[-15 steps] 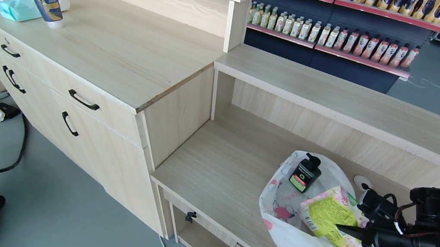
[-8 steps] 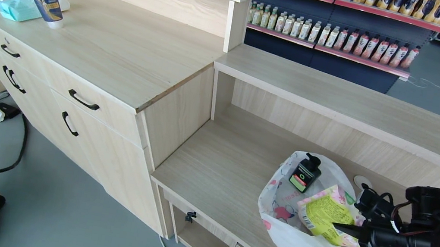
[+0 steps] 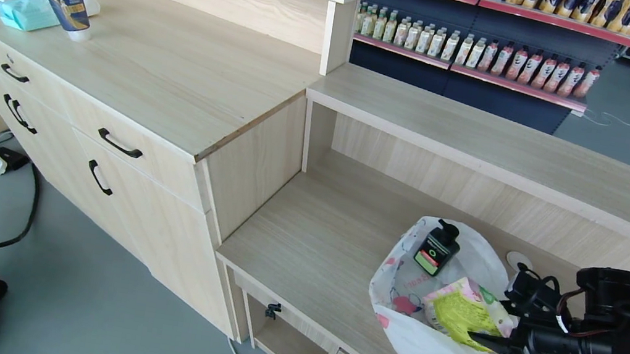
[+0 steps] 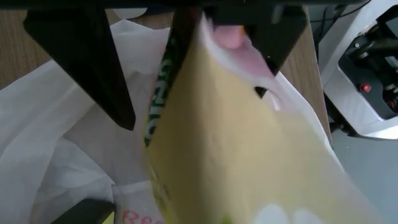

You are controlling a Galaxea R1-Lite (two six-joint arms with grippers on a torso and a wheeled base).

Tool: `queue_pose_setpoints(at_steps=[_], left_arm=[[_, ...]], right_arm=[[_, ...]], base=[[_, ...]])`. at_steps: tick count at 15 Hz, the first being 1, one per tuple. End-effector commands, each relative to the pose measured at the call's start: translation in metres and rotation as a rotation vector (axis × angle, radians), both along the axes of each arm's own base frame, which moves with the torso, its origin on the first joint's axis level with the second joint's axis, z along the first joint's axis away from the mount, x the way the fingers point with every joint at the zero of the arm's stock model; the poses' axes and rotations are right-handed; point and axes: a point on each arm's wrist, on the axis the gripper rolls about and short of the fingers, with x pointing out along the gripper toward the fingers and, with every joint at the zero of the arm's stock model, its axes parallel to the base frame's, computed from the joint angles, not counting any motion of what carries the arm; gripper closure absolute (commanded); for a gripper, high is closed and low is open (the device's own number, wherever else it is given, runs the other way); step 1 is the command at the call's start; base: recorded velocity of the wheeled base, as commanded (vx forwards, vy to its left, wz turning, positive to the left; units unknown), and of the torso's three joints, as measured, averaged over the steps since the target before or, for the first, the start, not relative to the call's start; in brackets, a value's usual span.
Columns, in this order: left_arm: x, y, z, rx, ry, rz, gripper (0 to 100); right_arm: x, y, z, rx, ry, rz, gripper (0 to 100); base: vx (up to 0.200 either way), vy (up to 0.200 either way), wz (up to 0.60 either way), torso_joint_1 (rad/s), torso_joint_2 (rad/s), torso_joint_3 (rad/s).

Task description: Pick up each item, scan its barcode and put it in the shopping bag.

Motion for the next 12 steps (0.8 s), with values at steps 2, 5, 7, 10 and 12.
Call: queue_pose_setpoints(at_steps=[2, 5, 7, 10, 12], left_arm=[[0.000, 0.000, 0.000, 0.000, 0.002, 0.000, 0], [0.000, 0.000, 0.000, 0.000, 0.002, 0.000, 0], [0.000, 0.000, 0.000, 0.000, 0.002, 0.000, 0], [0.000, 0.000, 0.000, 0.000, 0.000, 0.002, 0], [0.000, 0.000, 0.000, 0.000, 0.000, 0.000, 0]], right_arm=[[0.005, 0.000, 0.005, 0.024, -0.029, 0.024, 0], [0.008, 0.000, 0.018, 0.054, -0.079, 0.055, 0], [0.013, 0.000, 0.025, 0.062, -0.113, 0.070, 0], [0.015, 0.000, 0.036, 0.084, -0.146, 0.083, 0], [0.015, 0.000, 0.055, 0.122, -0.198, 0.111, 0]], base=[[0.000, 0.000, 0.00, 0.000, 0.00, 0.000], [0.000, 0.000, 0.00, 0.000, 0.00, 0.000], [0.000, 0.000, 0.00, 0.000, 0.00, 0.000], [0.000, 0.000, 0.00, 0.000, 0.00, 0.000], [0.000, 0.000, 0.00, 0.000, 0.00, 0.000]])
